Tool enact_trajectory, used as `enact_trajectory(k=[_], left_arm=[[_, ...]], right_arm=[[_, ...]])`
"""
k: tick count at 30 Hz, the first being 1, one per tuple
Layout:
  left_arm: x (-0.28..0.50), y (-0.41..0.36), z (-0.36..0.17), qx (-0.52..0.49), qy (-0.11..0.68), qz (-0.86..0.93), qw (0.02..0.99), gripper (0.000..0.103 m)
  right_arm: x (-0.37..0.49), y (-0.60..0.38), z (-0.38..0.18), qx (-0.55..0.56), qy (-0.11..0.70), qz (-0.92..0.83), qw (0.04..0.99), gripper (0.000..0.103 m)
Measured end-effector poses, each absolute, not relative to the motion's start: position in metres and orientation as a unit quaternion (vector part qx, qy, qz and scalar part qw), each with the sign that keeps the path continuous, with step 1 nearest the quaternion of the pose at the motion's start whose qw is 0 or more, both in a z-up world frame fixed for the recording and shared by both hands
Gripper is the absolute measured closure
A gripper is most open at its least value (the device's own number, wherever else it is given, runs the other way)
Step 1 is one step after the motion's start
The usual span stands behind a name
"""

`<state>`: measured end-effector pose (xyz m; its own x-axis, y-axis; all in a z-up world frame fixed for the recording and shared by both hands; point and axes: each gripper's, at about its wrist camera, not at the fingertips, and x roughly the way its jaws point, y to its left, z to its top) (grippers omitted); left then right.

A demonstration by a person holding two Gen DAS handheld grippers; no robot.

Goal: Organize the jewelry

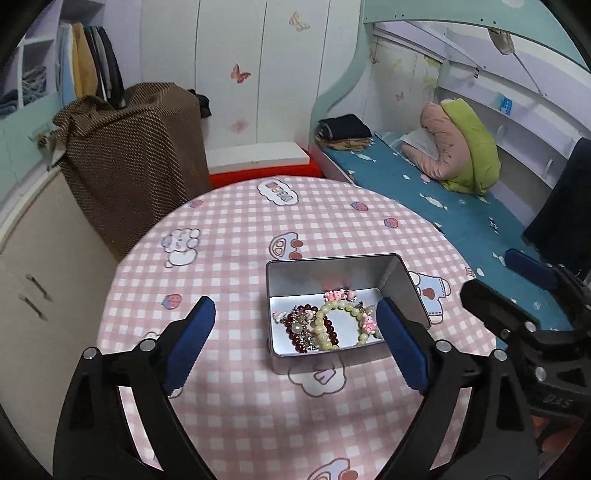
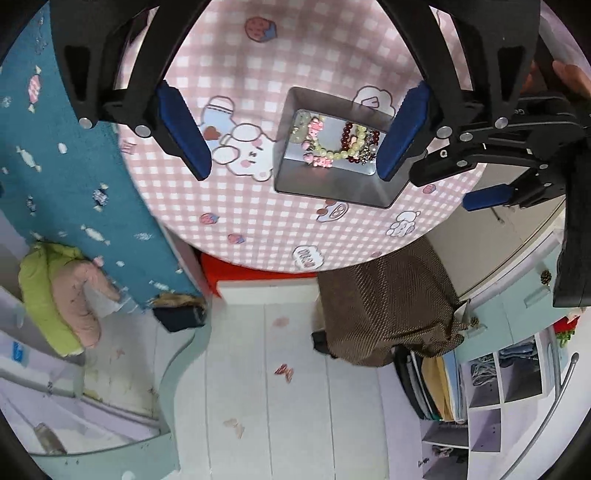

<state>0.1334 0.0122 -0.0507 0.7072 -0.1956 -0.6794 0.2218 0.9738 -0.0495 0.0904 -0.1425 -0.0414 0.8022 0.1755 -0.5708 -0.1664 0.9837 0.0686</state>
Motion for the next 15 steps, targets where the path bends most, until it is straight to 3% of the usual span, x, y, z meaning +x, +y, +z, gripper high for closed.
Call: enact_trajectory(k=[3, 15], left_arm=[[0.12, 0.012, -0.043, 0.021, 0.357, -0.103, 0.928, 0.012], [0.084, 0.012, -0.02, 0.022, 0.328, -0.085, 0.941, 0.011]], right_arm=[[0.079, -0.143, -0.036, 0.004, 0.294, 0.079, 0.953, 0.008], [0.045, -0.144, -0.02, -0.003, 0.263, 0.057, 0.963, 0.007]])
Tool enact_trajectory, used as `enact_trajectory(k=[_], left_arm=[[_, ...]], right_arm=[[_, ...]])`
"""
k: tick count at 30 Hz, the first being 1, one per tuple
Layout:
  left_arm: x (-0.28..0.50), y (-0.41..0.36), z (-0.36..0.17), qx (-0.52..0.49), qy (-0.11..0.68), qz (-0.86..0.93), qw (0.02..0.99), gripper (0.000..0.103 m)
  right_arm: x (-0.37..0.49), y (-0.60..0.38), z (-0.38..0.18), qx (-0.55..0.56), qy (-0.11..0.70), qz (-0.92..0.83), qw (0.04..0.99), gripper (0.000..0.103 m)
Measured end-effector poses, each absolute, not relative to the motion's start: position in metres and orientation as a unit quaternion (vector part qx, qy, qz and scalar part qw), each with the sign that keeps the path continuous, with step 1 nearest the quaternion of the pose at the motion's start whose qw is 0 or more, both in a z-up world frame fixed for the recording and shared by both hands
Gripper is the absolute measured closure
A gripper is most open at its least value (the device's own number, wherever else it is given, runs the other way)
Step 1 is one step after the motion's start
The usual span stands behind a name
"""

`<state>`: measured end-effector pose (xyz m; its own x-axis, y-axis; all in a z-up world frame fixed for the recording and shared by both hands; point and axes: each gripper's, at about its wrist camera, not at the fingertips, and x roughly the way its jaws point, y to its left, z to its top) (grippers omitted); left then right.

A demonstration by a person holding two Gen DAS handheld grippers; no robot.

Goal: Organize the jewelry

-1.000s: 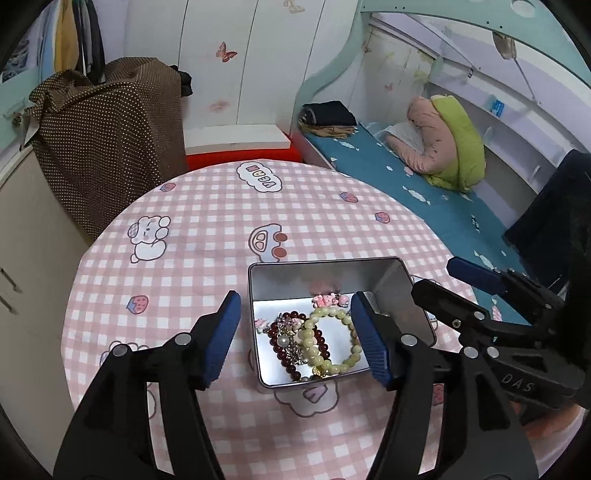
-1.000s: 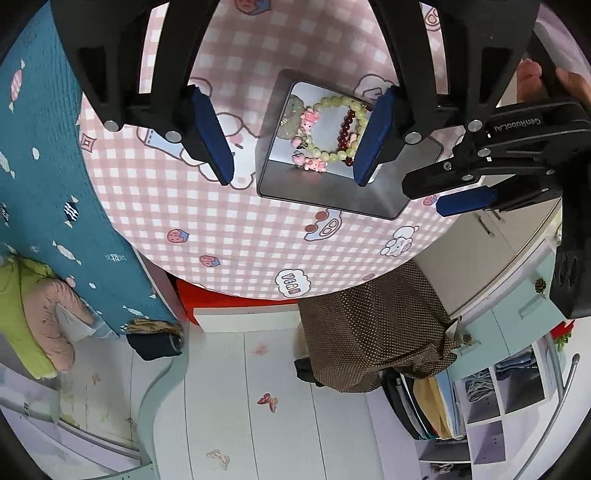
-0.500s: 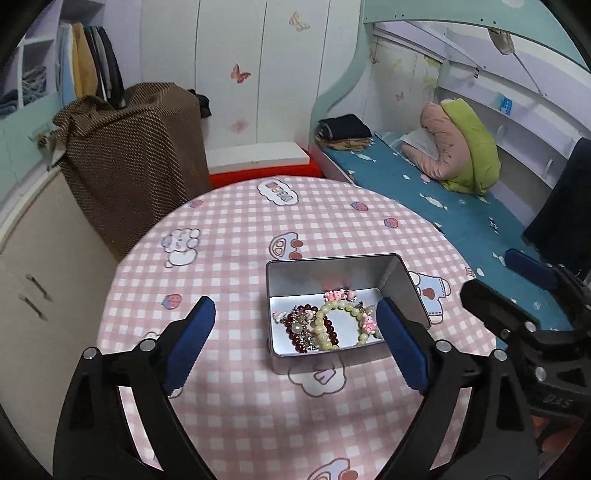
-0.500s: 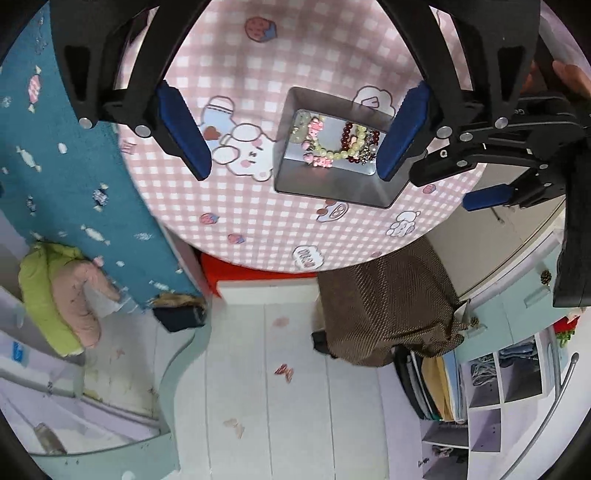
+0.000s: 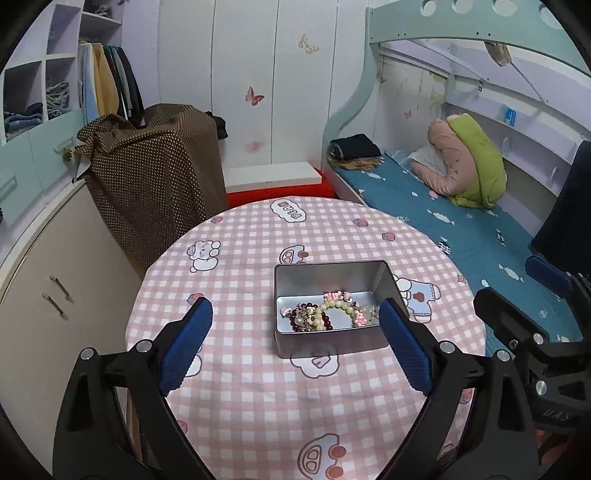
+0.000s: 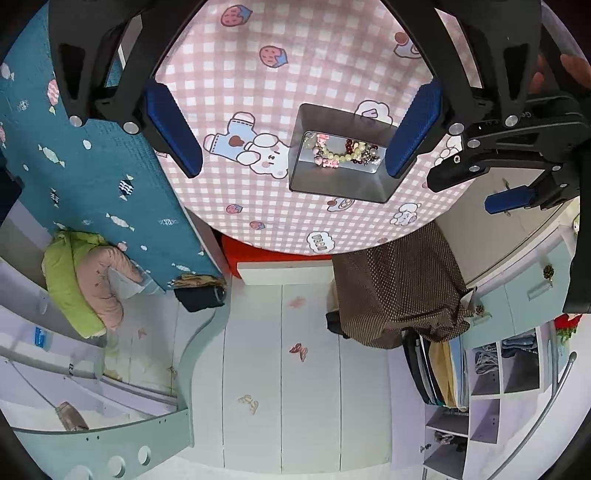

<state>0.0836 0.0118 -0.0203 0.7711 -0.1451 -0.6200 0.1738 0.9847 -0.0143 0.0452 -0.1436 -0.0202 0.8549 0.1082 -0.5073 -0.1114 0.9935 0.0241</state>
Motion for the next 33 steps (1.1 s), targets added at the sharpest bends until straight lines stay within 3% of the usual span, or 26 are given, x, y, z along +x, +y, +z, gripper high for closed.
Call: enact_trajectory(k=[33], left_arm=[[0.032, 0.007, 0.04, 0.025, 0.217, -0.053, 0.974, 0.011]], right_arm=[[0.007, -0.144, 0.022, -0.016, 0.162, 0.032, 0.986, 0.007]])
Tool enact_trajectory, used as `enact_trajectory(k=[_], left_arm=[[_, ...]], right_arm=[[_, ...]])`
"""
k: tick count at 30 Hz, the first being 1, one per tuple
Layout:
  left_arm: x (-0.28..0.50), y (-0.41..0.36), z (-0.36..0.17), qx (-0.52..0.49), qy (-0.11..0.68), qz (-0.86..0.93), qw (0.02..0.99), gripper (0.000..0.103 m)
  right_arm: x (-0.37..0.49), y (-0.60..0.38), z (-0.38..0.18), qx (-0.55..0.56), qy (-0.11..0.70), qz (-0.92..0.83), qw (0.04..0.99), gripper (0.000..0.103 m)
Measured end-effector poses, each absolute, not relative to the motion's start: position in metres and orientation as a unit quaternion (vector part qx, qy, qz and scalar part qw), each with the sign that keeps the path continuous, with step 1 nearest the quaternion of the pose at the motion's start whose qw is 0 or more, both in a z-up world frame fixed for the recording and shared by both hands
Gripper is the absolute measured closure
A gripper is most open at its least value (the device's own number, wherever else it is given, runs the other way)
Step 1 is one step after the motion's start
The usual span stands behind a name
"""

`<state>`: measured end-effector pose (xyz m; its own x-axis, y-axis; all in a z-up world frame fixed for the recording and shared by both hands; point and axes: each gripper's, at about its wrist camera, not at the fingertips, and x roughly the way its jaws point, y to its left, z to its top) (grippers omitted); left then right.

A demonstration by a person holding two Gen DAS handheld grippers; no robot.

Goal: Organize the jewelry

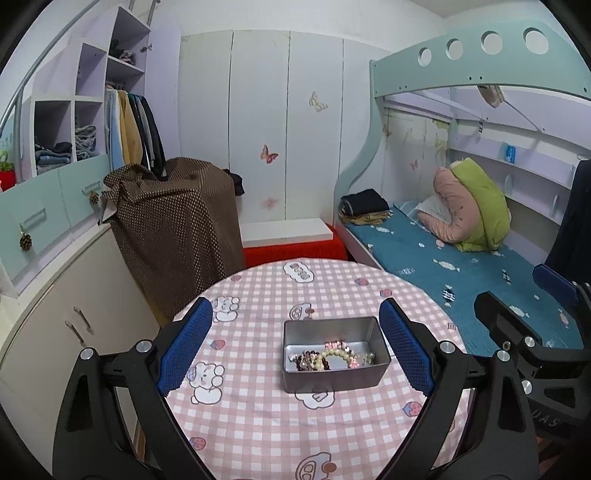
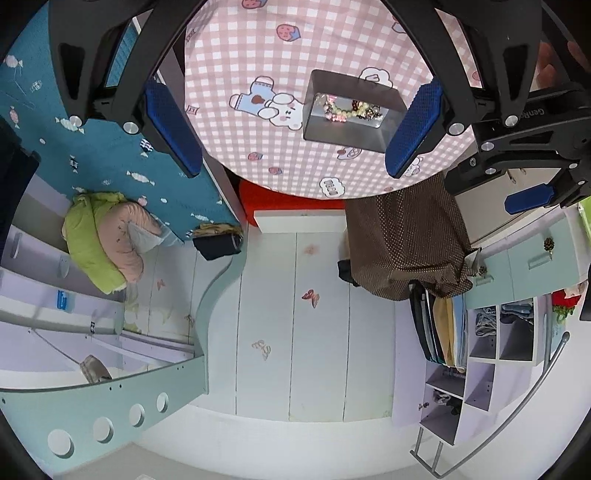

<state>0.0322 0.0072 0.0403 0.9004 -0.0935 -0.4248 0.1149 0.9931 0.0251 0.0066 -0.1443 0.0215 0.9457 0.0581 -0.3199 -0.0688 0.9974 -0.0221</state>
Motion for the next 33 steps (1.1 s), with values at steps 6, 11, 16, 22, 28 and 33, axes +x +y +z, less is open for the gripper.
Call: enact_trajectory(k=[6, 11, 16, 22, 28, 33], left_arm=[[0.0289, 0.0082, 0.044, 0.026, 0.21, -0.049, 0.976, 0.011], [0.0275, 0.0085, 0.0447, 0.026, 0.209, -0.049, 0.976, 0.011], [0.0274, 0.0082, 0.0448, 0.028, 0.209, -0.049, 0.976, 0.011], [0.0263, 0.0093, 0.0448, 0.029, 0.209, -0.048, 0.976, 0.011], [0.0253, 0.0105, 0.0448, 0.029, 0.209, -0.048, 0.976, 0.011], [0.0245, 0.0103, 0.0451, 0.029, 0.209, -0.047, 0.976, 0.011]], right_arm=[[0.0057, -0.1444, 0.0238, -0.019, 0.157, 0.034, 0.987, 0.007], [0.0039, -0.1438, 0.0256, -0.021, 0.153, 0.031, 0.987, 0.007], [0.003, -0.1433, 0.0251, -0.022, 0.154, 0.029, 0.987, 0.007], [0.0016, -0.1429, 0.0249, -0.023, 0.153, 0.028, 0.987, 0.007], [-0.0001, -0.1433, 0.0252, -0.024, 0.153, 0.028, 0.988, 0.007], [-0.0004, -0.1433, 0.025, -0.024, 0.153, 0.029, 0.987, 0.007]])
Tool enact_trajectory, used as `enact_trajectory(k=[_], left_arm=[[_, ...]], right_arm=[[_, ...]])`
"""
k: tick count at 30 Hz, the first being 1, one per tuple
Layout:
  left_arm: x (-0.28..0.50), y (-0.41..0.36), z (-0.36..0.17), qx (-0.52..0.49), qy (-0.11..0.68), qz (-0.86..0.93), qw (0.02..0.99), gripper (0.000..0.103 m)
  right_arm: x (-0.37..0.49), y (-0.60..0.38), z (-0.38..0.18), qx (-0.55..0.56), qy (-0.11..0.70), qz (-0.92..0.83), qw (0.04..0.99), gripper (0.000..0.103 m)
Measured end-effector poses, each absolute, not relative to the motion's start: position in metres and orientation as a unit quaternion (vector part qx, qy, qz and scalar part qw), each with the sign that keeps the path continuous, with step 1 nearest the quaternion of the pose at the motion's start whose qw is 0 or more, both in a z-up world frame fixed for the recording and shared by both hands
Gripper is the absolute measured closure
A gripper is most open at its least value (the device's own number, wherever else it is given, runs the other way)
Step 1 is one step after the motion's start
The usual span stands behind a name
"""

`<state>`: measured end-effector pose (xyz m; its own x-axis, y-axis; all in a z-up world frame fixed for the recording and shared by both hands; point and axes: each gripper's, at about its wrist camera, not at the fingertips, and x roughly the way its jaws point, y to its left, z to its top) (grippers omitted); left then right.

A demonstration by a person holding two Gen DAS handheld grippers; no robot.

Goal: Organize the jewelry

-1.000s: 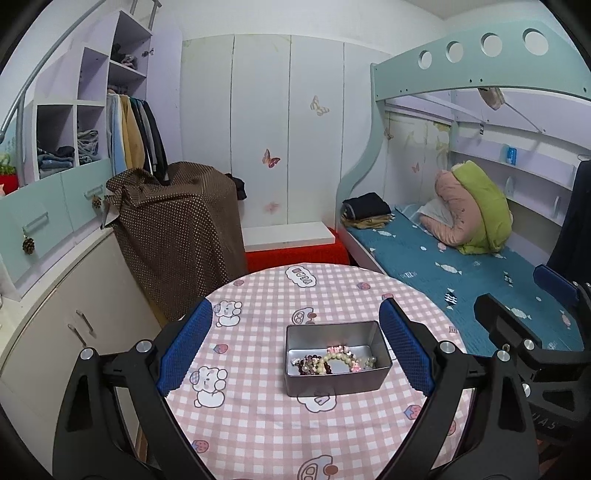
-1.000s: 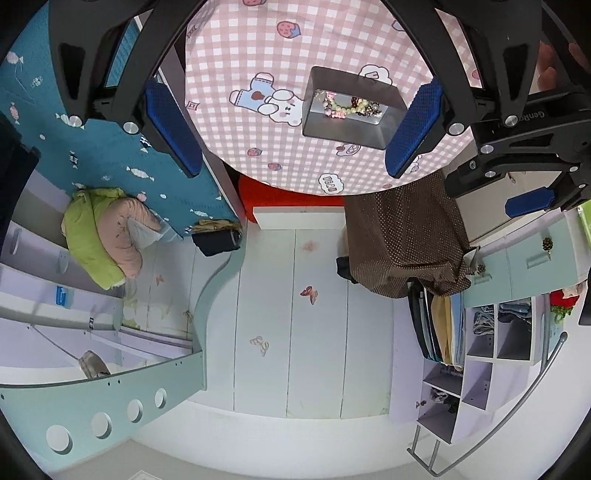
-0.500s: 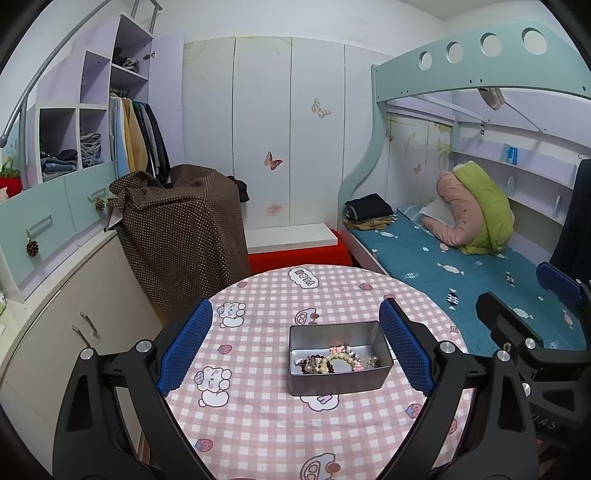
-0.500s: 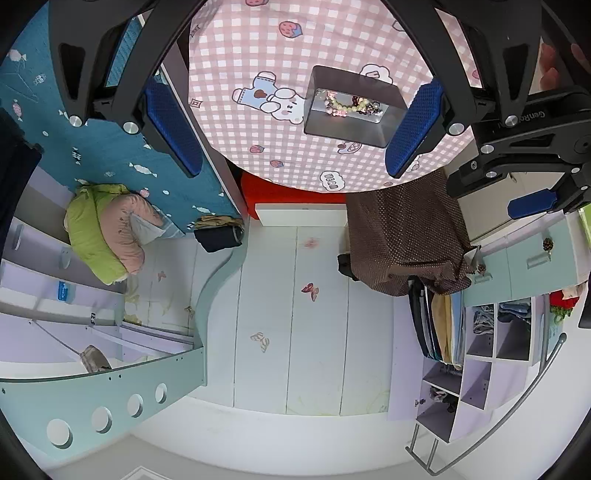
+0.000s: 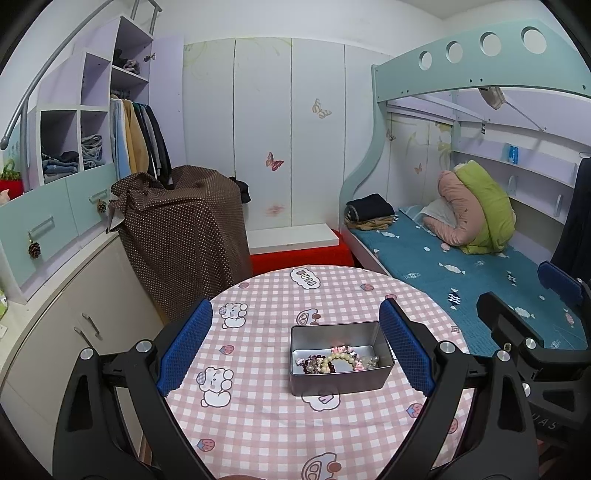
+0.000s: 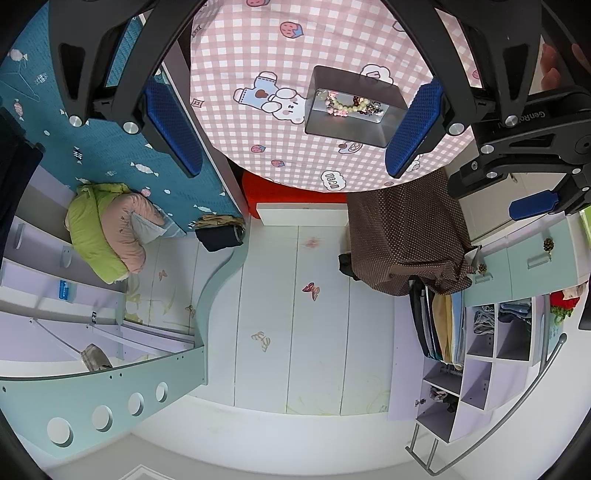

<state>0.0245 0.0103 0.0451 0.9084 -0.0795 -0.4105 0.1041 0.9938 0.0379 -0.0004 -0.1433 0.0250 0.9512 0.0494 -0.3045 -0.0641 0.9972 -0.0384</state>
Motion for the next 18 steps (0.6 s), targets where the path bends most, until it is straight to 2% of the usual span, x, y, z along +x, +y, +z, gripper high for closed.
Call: enact_trajectory(k=[18], left_arm=[[0.03, 0.021, 0.047, 0.022, 0.213, -0.052, 0.975, 0.011]], right_arm=[[-0.001, -0.144, 0.026, -0.021, 0.153, 0.03, 0.988, 0.007]])
